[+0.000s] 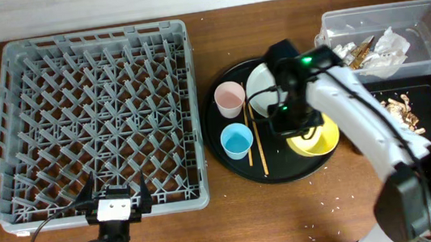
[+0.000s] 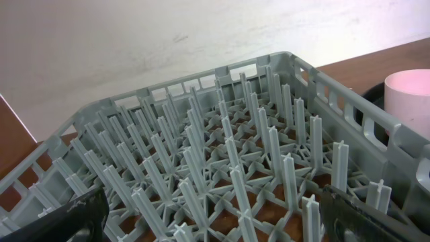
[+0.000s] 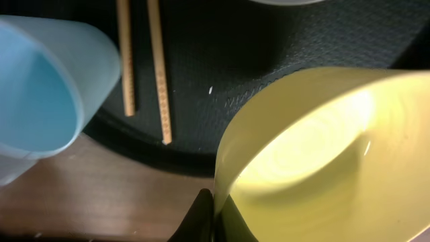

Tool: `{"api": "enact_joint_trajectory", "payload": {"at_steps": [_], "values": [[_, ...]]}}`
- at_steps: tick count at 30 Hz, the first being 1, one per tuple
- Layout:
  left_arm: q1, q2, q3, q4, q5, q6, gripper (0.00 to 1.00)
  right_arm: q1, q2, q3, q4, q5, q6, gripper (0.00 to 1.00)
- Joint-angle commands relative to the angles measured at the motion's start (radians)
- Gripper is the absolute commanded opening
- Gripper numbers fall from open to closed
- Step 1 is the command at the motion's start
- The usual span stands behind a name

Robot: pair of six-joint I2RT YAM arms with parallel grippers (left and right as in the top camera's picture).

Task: Sort waste into correct bins and load items into the dishwasher rack
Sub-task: 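Return the yellow bowl to the round tray with the right gripper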

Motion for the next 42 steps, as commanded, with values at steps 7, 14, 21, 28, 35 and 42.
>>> {"api": "enact_joint_trajectory", "payload": {"at_steps": [7,14,21,28,35,42], "values": [[0.005,-0.004,-0.006,0.002,0.011,0.016,1.0,0.078,0.15,0.008,0.042,0.05,0.067,0.12],[0.005,-0.004,-0.006,0.002,0.011,0.016,1.0,0.04,0.146,0.101,0.046,0.031,0.066,0.19],[0.005,-0.004,-0.006,0.002,0.011,0.015,1.0,-0.075,0.179,0.336,0.188,0.011,-0.07,0.56],[0.005,-0.004,-0.006,0.002,0.011,0.016,1.0,-0.073,0.344,0.336,0.42,-0.018,0.185,0.56],[0.005,-0.004,-0.006,0.002,0.011,0.015,1.0,-0.072,0.458,0.336,0.529,-0.005,0.291,0.48],[0.005,-0.004,-0.006,0.002,0.011,0.016,1.0,-0.072,0.458,0.337,0.538,0.002,0.269,0.43]]}}
